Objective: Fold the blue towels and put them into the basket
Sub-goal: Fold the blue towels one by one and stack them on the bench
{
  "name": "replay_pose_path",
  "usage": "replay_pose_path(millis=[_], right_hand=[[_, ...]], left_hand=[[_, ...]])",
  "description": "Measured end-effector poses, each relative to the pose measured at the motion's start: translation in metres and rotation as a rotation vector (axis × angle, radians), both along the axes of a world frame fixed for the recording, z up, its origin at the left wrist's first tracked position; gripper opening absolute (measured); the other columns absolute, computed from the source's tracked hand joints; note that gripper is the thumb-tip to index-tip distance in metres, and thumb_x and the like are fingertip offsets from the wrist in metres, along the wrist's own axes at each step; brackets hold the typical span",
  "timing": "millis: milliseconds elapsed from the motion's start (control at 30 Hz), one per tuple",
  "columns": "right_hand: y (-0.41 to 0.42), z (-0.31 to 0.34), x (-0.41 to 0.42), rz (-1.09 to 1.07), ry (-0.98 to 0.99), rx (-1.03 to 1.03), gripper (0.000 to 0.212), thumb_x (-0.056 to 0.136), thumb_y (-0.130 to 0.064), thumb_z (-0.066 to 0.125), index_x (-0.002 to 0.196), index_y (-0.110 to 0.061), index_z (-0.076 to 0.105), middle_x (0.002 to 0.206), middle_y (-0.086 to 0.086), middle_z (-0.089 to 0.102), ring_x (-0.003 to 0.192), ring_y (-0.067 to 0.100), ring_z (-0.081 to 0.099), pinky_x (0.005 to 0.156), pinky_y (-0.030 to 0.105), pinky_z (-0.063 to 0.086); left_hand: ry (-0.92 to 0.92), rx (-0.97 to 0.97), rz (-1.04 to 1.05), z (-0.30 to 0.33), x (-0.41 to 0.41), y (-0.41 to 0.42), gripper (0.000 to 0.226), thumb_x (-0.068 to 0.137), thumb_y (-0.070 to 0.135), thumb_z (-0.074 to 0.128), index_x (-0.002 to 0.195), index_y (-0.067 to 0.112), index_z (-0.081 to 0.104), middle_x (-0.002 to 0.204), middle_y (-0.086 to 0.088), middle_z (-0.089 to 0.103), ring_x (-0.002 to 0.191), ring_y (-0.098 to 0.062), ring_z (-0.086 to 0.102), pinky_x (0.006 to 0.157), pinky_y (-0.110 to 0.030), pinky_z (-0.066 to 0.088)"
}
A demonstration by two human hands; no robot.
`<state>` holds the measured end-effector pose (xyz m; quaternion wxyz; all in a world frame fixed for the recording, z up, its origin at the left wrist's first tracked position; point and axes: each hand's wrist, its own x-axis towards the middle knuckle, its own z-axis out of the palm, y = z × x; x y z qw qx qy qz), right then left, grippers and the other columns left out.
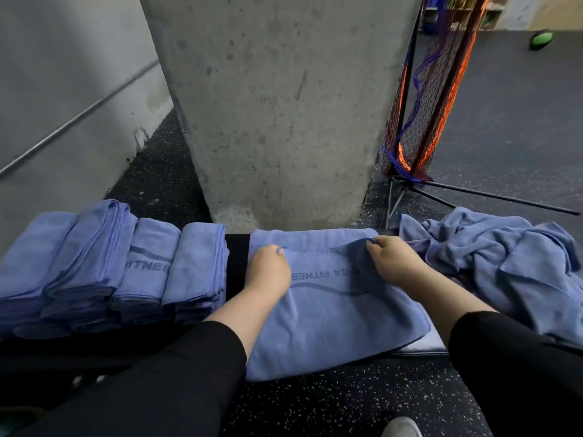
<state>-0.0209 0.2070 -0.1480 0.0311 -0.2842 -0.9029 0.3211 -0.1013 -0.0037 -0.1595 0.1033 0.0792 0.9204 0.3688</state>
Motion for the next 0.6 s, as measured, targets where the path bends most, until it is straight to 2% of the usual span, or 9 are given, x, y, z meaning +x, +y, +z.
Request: replay_pose_path(millis=[67, 133, 233, 300, 367, 467, 600], right_hand=[[0.002, -0.001, 0.000, -0.002, -0.029, 0.031, 0.039, 0.105, -0.022, 0.043, 0.066, -0.014, 0.046, 0.064, 0.004, 0.048, 0.069, 0.023, 0.046, 0.060, 0.033, 0.027], [0.001, 0.002, 0.003, 0.003, -0.080, 0.058, 0.041, 0.105, -0.022, 0.042, 0.065, -0.013, 0.046, 0.063, 0.005, 0.049, 0.071, 0.025, 0.048, 0.060, 0.033, 0.024], [-0.003, 0.007, 0.013, 0.034, -0.143, 0.077, 0.041, 0.104, -0.020, 0.044, 0.064, -0.010, 0.045, 0.063, 0.007, 0.050, 0.071, 0.025, 0.048, 0.059, 0.036, 0.025], [-0.004, 0.011, 0.025, 0.053, -0.181, 0.048, 0.040, 0.103, -0.022, 0.045, 0.065, -0.010, 0.046, 0.062, 0.006, 0.048, 0.064, 0.022, 0.044, 0.054, 0.033, 0.029], [-0.004, 0.010, 0.039, 0.056, -0.214, -0.028, 0.038, 0.102, -0.022, 0.048, 0.066, -0.011, 0.047, 0.060, 0.005, 0.044, 0.058, 0.019, 0.039, 0.051, 0.030, 0.028], [-0.002, 0.004, 0.059, 0.032, -0.192, -0.210, 0.033, 0.099, -0.022, 0.053, 0.069, -0.012, 0.051, 0.059, 0.006, 0.040, 0.060, 0.020, 0.040, 0.059, 0.029, 0.037], [-0.004, 0.001, 0.083, 0.008, -0.151, -0.255, 0.034, 0.099, -0.024, 0.056, 0.078, 0.002, 0.061, 0.059, 0.004, 0.041, 0.061, 0.019, 0.043, 0.062, 0.030, 0.040]], left_hand=[[-0.005, -0.031, 0.000, -0.008, -0.002, 0.000, 0.038, 0.108, 0.020, 0.034, 0.107, -0.007, 0.062, 0.110, -0.022, 0.065, 0.103, -0.036, 0.059, 0.068, -0.033, 0.032], [-0.004, -0.057, -0.012, -0.011, -0.001, -0.003, 0.038, 0.108, 0.020, 0.035, 0.108, -0.006, 0.062, 0.110, -0.021, 0.065, 0.104, -0.037, 0.059, 0.069, -0.031, 0.032], [0.022, -0.097, -0.081, -0.009, 0.007, -0.010, 0.037, 0.107, 0.018, 0.035, 0.083, 0.000, 0.056, 0.104, -0.023, 0.065, 0.100, -0.040, 0.059, 0.068, -0.034, 0.033], [0.044, -0.124, -0.130, -0.009, 0.014, -0.019, 0.041, 0.107, 0.017, 0.036, 0.066, 0.012, 0.039, 0.099, -0.025, 0.064, 0.097, -0.043, 0.059, 0.068, -0.037, 0.035], [0.060, -0.154, -0.171, -0.009, 0.023, -0.028, 0.042, 0.106, 0.016, 0.037, 0.064, 0.015, 0.033, 0.097, -0.026, 0.064, 0.095, -0.043, 0.059, 0.071, -0.041, 0.039], [0.065, -0.200, -0.217, -0.010, 0.037, -0.043, 0.043, 0.106, 0.017, 0.038, 0.064, 0.016, 0.032, 0.093, -0.024, 0.062, 0.094, -0.042, 0.059, 0.072, -0.042, 0.039], [0.058, -0.180, -0.238, -0.006, 0.053, -0.060, 0.042, 0.105, 0.017, 0.039, 0.063, 0.014, 0.034, 0.066, -0.003, 0.043, 0.081, -0.037, 0.053, 0.065, -0.037, 0.028]])
